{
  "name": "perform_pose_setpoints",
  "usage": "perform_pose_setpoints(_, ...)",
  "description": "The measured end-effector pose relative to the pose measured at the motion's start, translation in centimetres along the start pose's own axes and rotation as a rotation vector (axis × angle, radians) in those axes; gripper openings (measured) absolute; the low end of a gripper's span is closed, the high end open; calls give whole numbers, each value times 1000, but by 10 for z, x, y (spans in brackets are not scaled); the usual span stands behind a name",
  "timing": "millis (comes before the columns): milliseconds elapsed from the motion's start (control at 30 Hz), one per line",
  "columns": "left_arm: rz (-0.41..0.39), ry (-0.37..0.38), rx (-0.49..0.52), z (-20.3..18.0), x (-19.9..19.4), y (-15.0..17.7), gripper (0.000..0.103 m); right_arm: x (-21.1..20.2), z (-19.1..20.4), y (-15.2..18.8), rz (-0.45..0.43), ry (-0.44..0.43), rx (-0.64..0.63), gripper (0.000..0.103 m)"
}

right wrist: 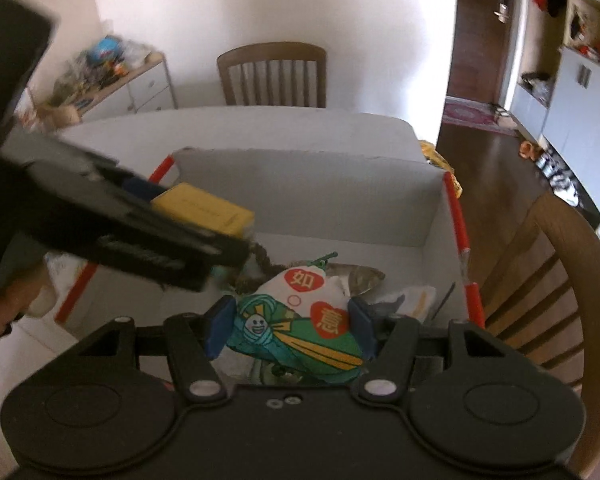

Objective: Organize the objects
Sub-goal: 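Carry yellow box and green plush into the shoebox and open both tools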

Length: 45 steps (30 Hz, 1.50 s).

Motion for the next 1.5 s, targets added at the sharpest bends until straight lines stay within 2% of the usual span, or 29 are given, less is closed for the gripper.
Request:
perform_pose_setpoints(367,117,-2,-26,0,49,-4,76,21,-2,13,81,-22,-8,62)
perform_pose_setpoints(667,130,16,-36,-4,58,-2,76,19,-6,16,85,-34,-3,69)
perform_pose_setpoints(967,98,32,-79,5,53,0,75,8,-16,16,69,-52,23,70)
perform_pose_setpoints(1133,64,45,-94,9,39,3,75,3,-19,15,52,-57,38,75)
perform_pose_setpoints(1500,-29,55,-117,16,-4,8,75,-20,-27,4,-6,-52,79,76)
Point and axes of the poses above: each gripper's, at about its wrist camera, not at the fingertips, and x roughly the way its jaws point, z to its left, y to its underside, the point moved 3 cm from there along x, roughly the way its jaws point, and after that the axes turned 11 degrees about x, right-handed, at the moved point
